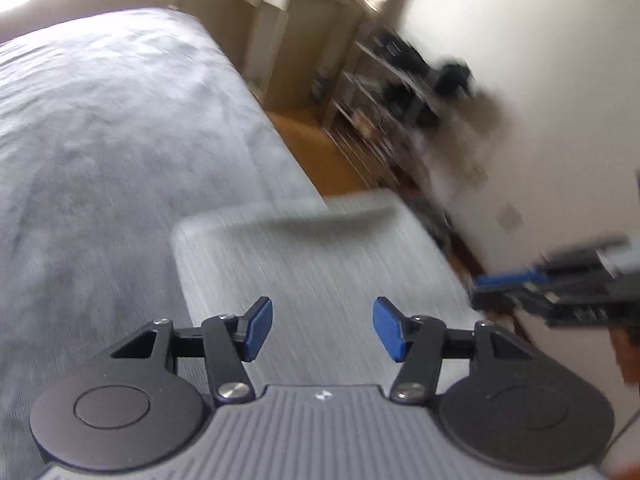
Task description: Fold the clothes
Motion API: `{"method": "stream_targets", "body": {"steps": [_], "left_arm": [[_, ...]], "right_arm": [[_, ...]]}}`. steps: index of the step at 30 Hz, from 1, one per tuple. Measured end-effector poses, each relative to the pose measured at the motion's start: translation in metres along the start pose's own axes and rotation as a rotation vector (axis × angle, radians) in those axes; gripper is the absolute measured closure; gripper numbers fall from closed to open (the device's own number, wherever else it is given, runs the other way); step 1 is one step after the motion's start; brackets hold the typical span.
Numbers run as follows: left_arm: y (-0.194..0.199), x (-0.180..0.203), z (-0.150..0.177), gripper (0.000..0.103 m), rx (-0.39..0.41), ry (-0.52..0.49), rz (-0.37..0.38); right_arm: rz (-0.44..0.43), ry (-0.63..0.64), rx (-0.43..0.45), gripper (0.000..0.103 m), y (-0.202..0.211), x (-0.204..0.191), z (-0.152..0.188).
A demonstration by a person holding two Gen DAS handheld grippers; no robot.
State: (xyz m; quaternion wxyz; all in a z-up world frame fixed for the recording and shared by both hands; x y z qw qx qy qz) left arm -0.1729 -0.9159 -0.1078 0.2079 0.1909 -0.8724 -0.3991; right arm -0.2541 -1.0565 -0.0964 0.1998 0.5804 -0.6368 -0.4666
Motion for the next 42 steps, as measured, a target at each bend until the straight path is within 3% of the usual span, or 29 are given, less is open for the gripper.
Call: {"method": "stream_targets", "body": {"steps": [4,7,10,15,25,31,36,39,42], "left_arm": [[-0.015,0.020,0.041,0.045,-0.102,-0.075,-0.041],[-0.017,0.027,0.039,0.042,-0.123,-0.122,-0.097],[-0.020,0.028,0.036,0.042,-0.170,-0.088,-0.116],[-0.027,0.032,0.034,0.040,-0.242,-0.093,-0.155],[-0.039,0.033,0.025,0.034,-0.317,-0.050,-0.196],[-0.042,0.032,0.023,0.032,-0.333,-0.034,-0.198],[-0.043,0.033,0.021,0.032,-0.335,-0.027,-0.195],[-0.044,0.032,0.021,0.031,-0.336,-0.020,-0.189],[-0.045,0.033,0.021,0.031,-0.336,-0.024,-0.183]], "right_arm": [[0.063,-0.008,-0.113,0.090,-0.026,0.005,0.036],[0.062,-0.017,-0.105,0.089,-0.020,-0.001,0.035],[0.046,-0.018,-0.100,0.089,-0.008,-0.010,0.031],[0.069,0.004,-0.171,0.090,-0.021,-0.007,0.050],[0.121,-0.095,-0.158,0.090,-0.032,0.016,0.014],[0.127,-0.108,-0.084,0.089,-0.030,0.015,-0.016],[0.140,-0.164,-0.121,0.089,-0.045,0.028,-0.018],[0.129,-0.166,-0.049,0.089,-0.033,0.022,-0.035],[0.133,-0.176,-0.038,0.089,-0.047,0.025,-0.045]]}}
Point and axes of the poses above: each gripper's, at about its wrist camera, not at the fingertips, and y roughly against the way its jaws point, x to its right, z to its underside, the point moved 9 cm from there along -y, roughly the way its jaws point, and after that the axes turned 6 degrees about -y, right-handed, at the moved point
